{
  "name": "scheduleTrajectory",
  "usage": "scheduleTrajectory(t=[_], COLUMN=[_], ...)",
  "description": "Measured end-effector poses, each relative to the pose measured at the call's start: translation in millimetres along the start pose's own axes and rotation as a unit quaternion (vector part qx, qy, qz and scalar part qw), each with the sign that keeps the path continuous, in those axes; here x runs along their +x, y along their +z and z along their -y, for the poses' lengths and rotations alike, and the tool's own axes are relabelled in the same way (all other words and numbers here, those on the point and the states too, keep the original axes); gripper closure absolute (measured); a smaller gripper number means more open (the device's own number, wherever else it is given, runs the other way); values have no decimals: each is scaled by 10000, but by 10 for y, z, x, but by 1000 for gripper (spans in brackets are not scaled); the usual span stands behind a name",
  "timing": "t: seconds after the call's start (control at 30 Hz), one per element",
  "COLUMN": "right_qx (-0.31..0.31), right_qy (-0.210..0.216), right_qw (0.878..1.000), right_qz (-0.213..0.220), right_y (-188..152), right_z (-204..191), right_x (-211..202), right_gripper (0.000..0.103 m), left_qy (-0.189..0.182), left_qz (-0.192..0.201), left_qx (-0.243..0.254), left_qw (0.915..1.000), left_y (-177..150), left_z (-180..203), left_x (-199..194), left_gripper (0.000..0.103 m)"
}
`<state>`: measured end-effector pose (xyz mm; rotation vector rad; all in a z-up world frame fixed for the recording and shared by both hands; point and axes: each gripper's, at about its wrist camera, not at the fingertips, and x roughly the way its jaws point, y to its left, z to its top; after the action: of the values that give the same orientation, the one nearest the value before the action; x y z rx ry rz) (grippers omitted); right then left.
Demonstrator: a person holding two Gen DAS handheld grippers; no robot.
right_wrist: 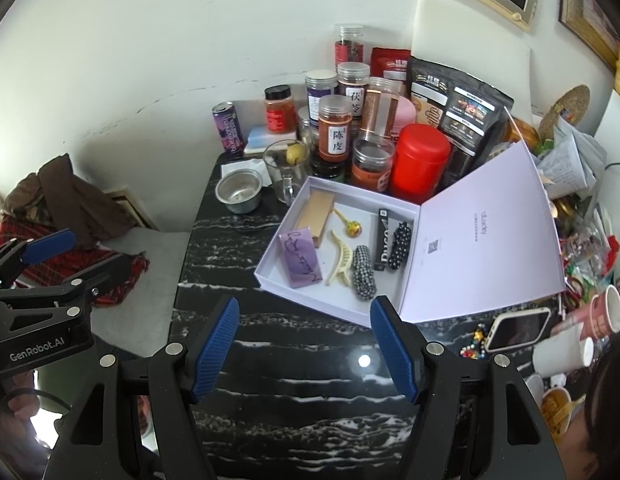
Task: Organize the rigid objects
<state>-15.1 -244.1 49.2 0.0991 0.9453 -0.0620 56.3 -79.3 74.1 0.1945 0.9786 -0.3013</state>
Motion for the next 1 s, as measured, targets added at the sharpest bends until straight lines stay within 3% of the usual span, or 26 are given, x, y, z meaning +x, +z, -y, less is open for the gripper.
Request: scheduleTrajectory(t=[1.0], right_qx=[-21], right_qy=[-22], right_qw=[10000], right_qz=[-24], right_y=[-36], right_z=[54], right_x=[-30], right_gripper=[34], left_qy=[-58], left_qz=[-61], left_qx=[125], left_qw=[9999], left_y=[-10], left_z=[67], left_x=[-3], left_gripper=[16])
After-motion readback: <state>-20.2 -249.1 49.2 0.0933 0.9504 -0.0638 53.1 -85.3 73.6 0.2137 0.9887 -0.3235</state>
